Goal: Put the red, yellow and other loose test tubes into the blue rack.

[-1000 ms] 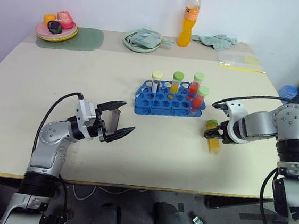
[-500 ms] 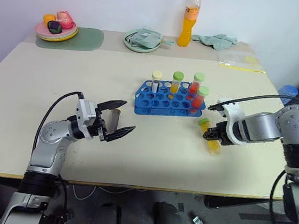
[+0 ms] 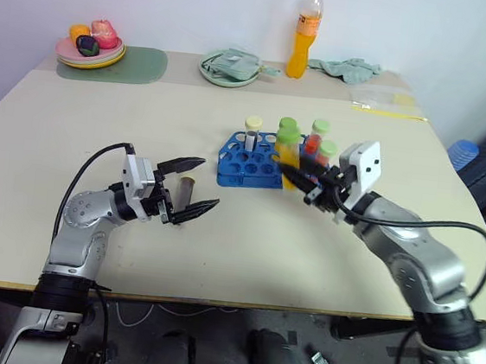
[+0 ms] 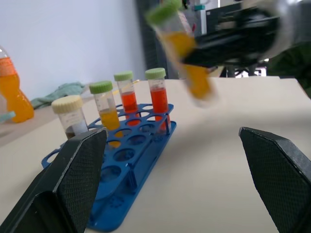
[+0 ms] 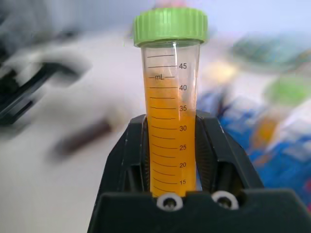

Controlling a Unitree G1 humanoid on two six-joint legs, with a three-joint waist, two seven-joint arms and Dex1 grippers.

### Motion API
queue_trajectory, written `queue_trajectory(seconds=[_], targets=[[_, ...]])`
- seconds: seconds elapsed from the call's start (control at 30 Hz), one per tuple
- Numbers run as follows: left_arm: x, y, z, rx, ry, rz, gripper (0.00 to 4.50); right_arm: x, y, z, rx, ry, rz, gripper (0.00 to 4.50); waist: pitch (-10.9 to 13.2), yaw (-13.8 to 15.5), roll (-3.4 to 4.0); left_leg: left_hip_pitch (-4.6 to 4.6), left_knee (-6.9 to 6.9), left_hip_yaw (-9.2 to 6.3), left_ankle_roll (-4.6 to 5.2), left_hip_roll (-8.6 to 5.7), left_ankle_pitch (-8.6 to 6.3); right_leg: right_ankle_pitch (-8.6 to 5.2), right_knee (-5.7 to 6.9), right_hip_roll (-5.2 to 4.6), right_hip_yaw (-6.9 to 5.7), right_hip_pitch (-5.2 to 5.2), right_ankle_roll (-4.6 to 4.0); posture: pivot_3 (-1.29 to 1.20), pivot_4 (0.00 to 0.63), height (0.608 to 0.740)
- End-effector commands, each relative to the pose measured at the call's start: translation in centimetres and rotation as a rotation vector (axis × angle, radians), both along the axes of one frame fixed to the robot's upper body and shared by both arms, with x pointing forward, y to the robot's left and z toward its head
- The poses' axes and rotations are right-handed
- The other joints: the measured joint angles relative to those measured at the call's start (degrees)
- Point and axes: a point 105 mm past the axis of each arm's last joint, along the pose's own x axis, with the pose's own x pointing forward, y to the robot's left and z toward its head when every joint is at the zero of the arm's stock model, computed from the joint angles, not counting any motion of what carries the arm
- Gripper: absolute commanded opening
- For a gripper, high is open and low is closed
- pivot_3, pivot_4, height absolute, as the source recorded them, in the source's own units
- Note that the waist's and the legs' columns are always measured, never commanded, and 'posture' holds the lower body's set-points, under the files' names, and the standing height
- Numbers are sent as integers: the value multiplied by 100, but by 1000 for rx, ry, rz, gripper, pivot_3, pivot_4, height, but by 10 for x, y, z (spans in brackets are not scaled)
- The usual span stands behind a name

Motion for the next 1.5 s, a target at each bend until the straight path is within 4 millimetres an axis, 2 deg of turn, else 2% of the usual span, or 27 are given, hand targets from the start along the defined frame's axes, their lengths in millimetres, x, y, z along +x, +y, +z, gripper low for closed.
queue_trajectory(seconds=[0.03,0.1,0.2,0.43,0.6,0.77,0.87,1.27,1.5], targets=[[1,4,11,-12,-34,0,4500,7,6,11,18,-160,-58,792,0,6,0,0,-3,-2,0,0,0,0,2,0,-1,-2,0,0,150,740],[3,5,13,-5,-42,-2,4500,18,1,-1,38,-179,-166,792,-1,11,-1,-1,-6,-3,0,0,0,1,3,-2,-2,-3,-1,0,150,740],[5,7,16,4,-49,-2,4500,22,0,-20,13,-201,-211,792,-2,43,-2,-3,-7,-3,-3,-5,2,1,3,-10,-3,-2,-2,0,150,740],[5,8,15,9,-46,-2,4500,36,3,-35,20,-202,-249,792,-1,-10,0,1,-6,-1,-4,-5,2,2,4,-11,-2,1,-2,0,150,740],[3,8,15,11,-46,0,4500,44,5,-33,55,-197,-265,792,-1,-11,2,8,-6,0,-5,-3,3,3,11,-8,-1,2,-4,0,150,740],[1,12,14,14,-43,11,4500,41,9,-7,156,-198,-177,792,0,-5,4,8,-6,-1,-6,-3,4,4,11,-10,-1,2,-4,0,150,740],[1,12,14,12,-44,16,4500,43,8,-2,156,-208,-181,792,0,-4,5,8,-6,-1,-6,-3,4,4,13,-11,-2,2,-4,0,150,740],[1,12,16,15,-50,17,4500,56,10,-27,91,-200,-231,792,0,-7,5,8,-6,0,-6,-4,4,5,13,-12,-2,2,-5,0,150,740],[0,12,16,17,-49,20,4500,62,11,-31,73,-205,-232,792,0,-10,5,9,-6,-1,-7,-4,4,6,17,-11,-3,2,-5,0,150,740]])
